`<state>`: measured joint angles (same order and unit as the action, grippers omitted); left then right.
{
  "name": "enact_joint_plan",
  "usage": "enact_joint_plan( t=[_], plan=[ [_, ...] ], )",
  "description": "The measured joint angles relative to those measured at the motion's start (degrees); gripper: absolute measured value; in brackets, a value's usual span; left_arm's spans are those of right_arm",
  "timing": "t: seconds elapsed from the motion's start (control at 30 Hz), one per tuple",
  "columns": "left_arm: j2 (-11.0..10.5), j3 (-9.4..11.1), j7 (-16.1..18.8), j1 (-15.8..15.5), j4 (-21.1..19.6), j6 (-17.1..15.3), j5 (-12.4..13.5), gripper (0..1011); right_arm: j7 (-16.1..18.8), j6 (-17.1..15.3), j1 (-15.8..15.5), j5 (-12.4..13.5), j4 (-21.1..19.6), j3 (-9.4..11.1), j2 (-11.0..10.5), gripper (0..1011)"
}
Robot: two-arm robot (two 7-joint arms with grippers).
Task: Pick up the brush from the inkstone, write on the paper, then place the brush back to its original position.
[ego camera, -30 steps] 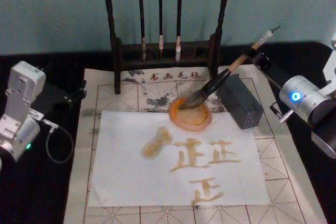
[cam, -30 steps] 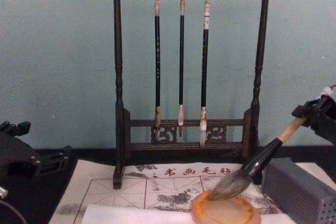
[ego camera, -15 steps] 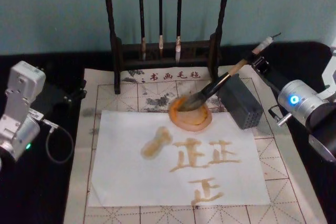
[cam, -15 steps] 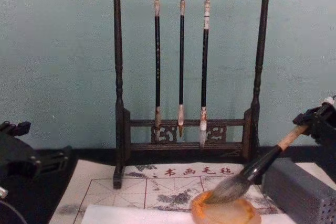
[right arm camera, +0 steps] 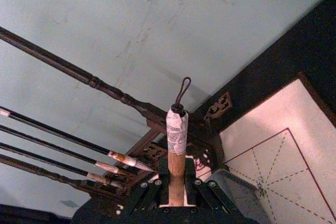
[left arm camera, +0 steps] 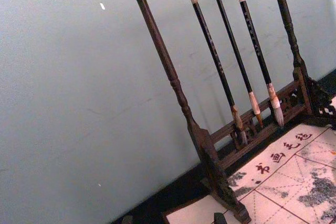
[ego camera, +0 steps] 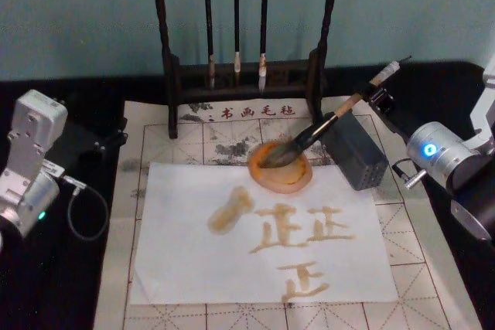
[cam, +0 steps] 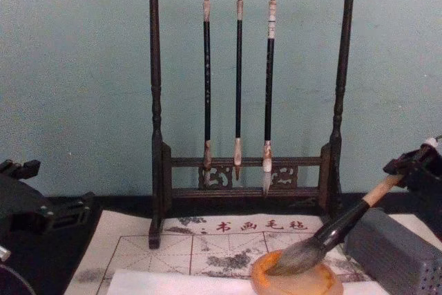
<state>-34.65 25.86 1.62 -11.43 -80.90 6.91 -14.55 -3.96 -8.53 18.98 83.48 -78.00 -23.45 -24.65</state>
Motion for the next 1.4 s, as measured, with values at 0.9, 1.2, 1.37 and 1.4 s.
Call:
enact_joint_plan(
  t=[0.9, 1.2, 1.37, 1.4],
  plan=[
    [0.00, 0.00, 0.00, 0.00, 0.00, 0.00, 0.00, 1001, -0.86, 1.50, 1.10, 2.01, 1.21, -2.68, -0.83, 198],
    [0.00, 0.00, 0.00, 0.00, 0.00, 0.00, 0.00, 1001, -1.61, 2.06, 1.05, 2.35, 1.12, -2.90, -0.99, 198],
    [0.00, 0.00, 0.00, 0.00, 0.00, 0.00, 0.00, 1001, -2.09, 2.26, 0.99, 2.31, 0.98, -3.19, -1.15, 198],
    [0.00, 0.00, 0.00, 0.00, 0.00, 0.00, 0.00, 1001, -2.09, 2.26, 0.99, 2.31, 0.98, -3.19, -1.15, 198]
  ],
)
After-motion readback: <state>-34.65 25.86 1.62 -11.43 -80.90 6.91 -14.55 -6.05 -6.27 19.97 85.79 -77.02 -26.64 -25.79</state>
